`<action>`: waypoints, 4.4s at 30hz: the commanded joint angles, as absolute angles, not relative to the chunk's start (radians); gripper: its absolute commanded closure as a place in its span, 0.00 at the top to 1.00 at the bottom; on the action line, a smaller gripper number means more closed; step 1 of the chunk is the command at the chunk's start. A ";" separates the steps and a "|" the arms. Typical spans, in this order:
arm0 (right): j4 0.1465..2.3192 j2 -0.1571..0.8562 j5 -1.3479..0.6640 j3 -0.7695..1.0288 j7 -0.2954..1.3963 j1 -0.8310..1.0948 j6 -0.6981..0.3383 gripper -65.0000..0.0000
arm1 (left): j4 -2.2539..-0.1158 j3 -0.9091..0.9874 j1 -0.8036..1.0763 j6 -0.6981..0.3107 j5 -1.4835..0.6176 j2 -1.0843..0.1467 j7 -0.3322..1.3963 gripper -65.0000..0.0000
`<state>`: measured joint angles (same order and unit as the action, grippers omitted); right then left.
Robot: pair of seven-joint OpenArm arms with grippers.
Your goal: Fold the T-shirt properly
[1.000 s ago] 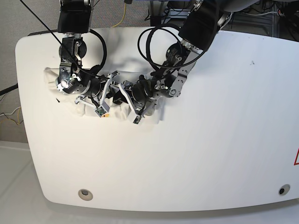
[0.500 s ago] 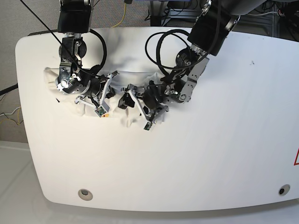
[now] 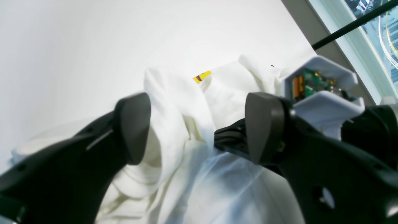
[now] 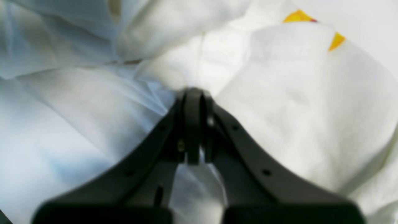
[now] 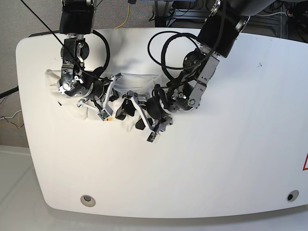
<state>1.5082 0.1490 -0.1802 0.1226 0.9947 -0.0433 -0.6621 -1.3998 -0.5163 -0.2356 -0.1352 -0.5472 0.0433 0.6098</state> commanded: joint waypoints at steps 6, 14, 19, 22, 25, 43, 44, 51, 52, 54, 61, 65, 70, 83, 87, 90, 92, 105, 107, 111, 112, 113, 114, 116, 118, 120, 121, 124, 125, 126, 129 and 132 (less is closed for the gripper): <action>1.500 0.159 -0.111 0.122 1.069 -0.035 -0.654 0.01 | -1.452 -0.515 -0.282 -0.143 -0.555 0.054 0.616 0.70; 1.500 0.159 -0.111 0.122 1.069 -0.035 -0.654 0.01 | -1.492 -0.490 -0.309 -0.038 -0.553 0.004 0.680 0.70; 1.500 0.159 -0.111 0.122 1.069 -0.035 -0.654 0.01 | -1.540 -0.484 -0.309 0.004 -0.558 -0.061 0.680 0.70; 1.500 0.159 -0.111 0.122 1.069 -0.036 -0.654 0.01 | -1.554 -0.481 -0.303 0.004 -0.559 -0.088 0.682 0.70; 1.500 0.159 -0.111 0.122 1.069 -0.038 -0.654 0.01 | -1.554 -0.469 -0.294 0.004 -0.559 -0.108 0.682 0.69; 1.500 0.160 -0.111 0.122 1.069 -0.038 -0.653 0.01 | -1.547 -0.424 -0.208 0.004 -0.556 -0.105 0.700 0.09; 1.500 0.160 -0.111 0.122 1.069 -0.038 -0.653 0.01 | -1.547 -0.424 -0.203 0.004 -0.556 -0.105 0.700 0.09; 1.500 0.160 -0.111 0.122 1.069 -0.038 -0.653 0.01 | -1.547 -0.424 -0.185 0.007 -0.555 -0.108 0.702 0.09; 1.500 0.160 -0.111 0.122 1.069 -0.038 -0.651 0.01 | -1.546 -0.424 -0.180 0.008 -0.555 -0.110 0.702 0.09; 1.500 0.160 -0.111 0.122 1.069 -0.038 -0.651 0.01 | -1.544 -0.423 -0.177 0.024 -0.555 -0.111 0.702 0.09; 1.500 0.162 -0.111 0.125 1.069 -0.038 -0.651 0.01 | -1.549 -0.426 -0.156 0.124 -0.559 -0.140 0.702 0.09; 1.500 0.160 -0.111 0.127 1.069 -0.039 -0.651 0.07 | -1.550 -0.426 -0.156 0.124 -0.559 -0.140 0.702 0.09; 1.506 0.160 -0.117 0.128 1.069 -0.039 -0.651 0.31 | -1.550 -0.426 -0.159 0.125 -0.556 -0.142 0.702 0.09; 1.529 0.163 -0.119 0.130 1.087 -0.067 -0.651 0.39 | -1.550 -0.426 -0.162 0.127 -0.556 -0.162 0.702 0.09; 1.583 0.163 -0.119 0.130 1.107 -0.067 -0.651 0.39 | -1.549 -0.426 -0.162 0.127 -0.555 -0.163 0.702 0.09; 1.632 0.163 -0.114 0.130 1.129 -0.067 -0.651 0.39 | -1.547 -0.426 -0.162 0.128 -0.555 -0.165 0.702 0.09; 1.649 0.163 -0.113 0.130 1.141 -0.068 -0.651 0.39 | -1.547 -0.426 -0.162 0.128 -0.555 -0.176 0.702 0.09; 1.655 0.159 -0.113 0.130 1.164 -0.087 -0.651 0.39 | -1.508 -0.432 -0.183 0.128 -0.555 -0.142 0.661 0.09; 1.655 0.159 -0.113 0.130 1.164 -0.085 -0.651 0.39 | -1.481 -0.432 -0.193 0.125 -0.555 -0.127 0.653 0.09; 1.655 0.157 -0.117 0.130 1.164 -0.073 -0.651 0.39 | -1.446 -0.435 -0.219 0.125 -0.555 -0.088 0.653 0.09; 1.655 0.157 -0.116 0.130 1.164 -0.070 -0.651 0.39 | -1.443 -0.438 -0.226 0.125 -0.555 -0.076 0.653 0.09; 1.655 0.157 -0.116 0.130 1.164 -0.068 -0.651 0.39 | -1.443 -0.444 -0.229 0.125 -0.555 -0.070 0.653 0.09; 1.655 0.157 -0.114 0.130 1.164 -0.067 -0.651 0.39 | -1.443 -0.453 -0.236 0.125 -0.555 -0.062 0.653 0.09; 1.655 0.157 -0.113 0.130 1.164 -0.065 -0.651 0.39 | -1.443 -0.475 -0.248 0.125 -0.556 -0.050 0.657 0.09; 1.655 0.157 -0.113 0.130 1.164 -0.065 -0.651 0.39 | -1.443 -0.496 -0.266 0.128 -0.559 -0.035 0.659 0.09; 1.655 0.157 -0.113 0.130 1.164 -0.062 -0.651 0.39 | -1.443 -0.512 -0.278 0.128 -0.559 -0.015 0.659 0.09; 1.655 0.159 -0.111 0.130 1.164 -0.058 -0.651 0.39 | -1.443 -0.518 -0.285 0.128 -0.559 -0.004 0.661 0.09; 1.655 0.160 -0.111 0.130 1.164 -0.053 -0.651 0.39 | -1.443 -0.527 -0.289 0.128 -0.556 0.027 0.677 0.09; 1.655 0.160 -0.111 0.130 1.164 -0.051 -0.651 0.39 | -1.443 -0.529 -0.291 0.128 -0.555 0.041 0.687 0.09; 1.655 0.160 -0.111 0.130 1.164 -0.051 -0.651 0.39 | -1.443 -0.529 -0.291 0.128 -0.555 0.051 0.693 0.09; 1.655 0.162 -0.111 0.130 1.164 -0.051 -0.651 0.39 | -1.443 -0.529 -0.291 0.128 -0.555 0.073 0.700 0.09; 1.655 0.162 -0.111 0.130 1.164 -0.050 -0.651 0.39 | -1.437 -0.529 -0.289 0.128 -0.555 0.091 0.700 0.09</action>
<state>1.6363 0.1505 -0.1081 0.1268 1.1717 -0.0353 -0.6544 -1.4269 -0.5312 -0.2657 0.1337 -0.5507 0.0631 0.7177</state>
